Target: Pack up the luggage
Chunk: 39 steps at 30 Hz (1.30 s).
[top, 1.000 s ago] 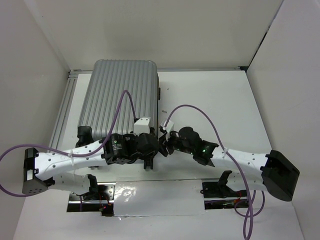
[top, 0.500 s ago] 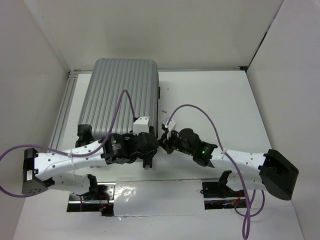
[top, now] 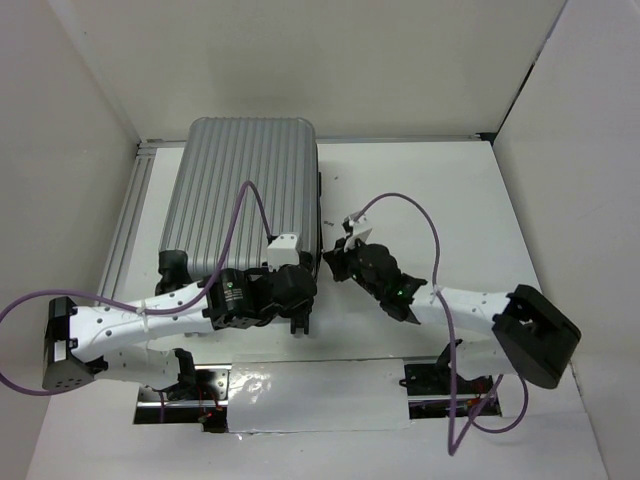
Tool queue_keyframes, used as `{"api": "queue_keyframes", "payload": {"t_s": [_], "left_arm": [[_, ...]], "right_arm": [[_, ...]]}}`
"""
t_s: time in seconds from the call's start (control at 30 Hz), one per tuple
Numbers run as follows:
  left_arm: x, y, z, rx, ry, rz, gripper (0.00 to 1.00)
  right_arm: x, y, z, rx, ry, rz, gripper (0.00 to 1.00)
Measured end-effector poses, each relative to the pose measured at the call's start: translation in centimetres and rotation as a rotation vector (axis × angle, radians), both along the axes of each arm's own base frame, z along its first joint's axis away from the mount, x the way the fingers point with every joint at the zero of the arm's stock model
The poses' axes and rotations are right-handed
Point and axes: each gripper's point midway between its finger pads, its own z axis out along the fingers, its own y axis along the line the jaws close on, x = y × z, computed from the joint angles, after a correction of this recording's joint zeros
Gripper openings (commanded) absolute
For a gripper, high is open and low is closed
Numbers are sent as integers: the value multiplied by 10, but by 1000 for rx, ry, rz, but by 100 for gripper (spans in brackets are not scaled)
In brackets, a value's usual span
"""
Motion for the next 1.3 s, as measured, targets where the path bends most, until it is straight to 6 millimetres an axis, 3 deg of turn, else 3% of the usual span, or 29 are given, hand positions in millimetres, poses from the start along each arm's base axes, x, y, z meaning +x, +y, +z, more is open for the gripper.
{"api": "queue_keyframes", "payload": {"t_s": [0.2,0.4,0.47,0.6,0.7,0.8,0.87,0.97,1.07,1.23,1.3], "left_arm": [[-1,-1,-2,-24,8,-2,0],[-9,-1,-2,-59,43,-18,0],[-15,0,-2,-71,63,-32,0],[-27,1,-1,-98,98,-69,0],[-33,2,-1,-104,109,-87,0],[-20,2,1,-114,68,-47,0],[-12,5,1,-111,45,-7,0],[-11,13,-2,-96,57,40,0],[-23,22,-2,-82,114,99,0],[-42,32,-3,-79,205,178,0],[-46,35,-1,-105,234,218,22]], "right_arm": [[71,-5,2,9,-7,-114,0],[174,-21,4,-23,-49,-254,0],[221,-36,6,-27,-69,-326,0],[279,-76,5,-42,-102,-448,0],[311,-105,1,-68,-125,-506,0],[335,-107,1,-58,-142,-472,0],[345,-101,1,-29,-151,-417,0],[342,-103,1,30,-155,-332,0],[320,-119,-3,90,-164,-288,0],[265,-171,-1,153,-128,-354,0],[244,-193,0,154,-115,-421,0]]}}
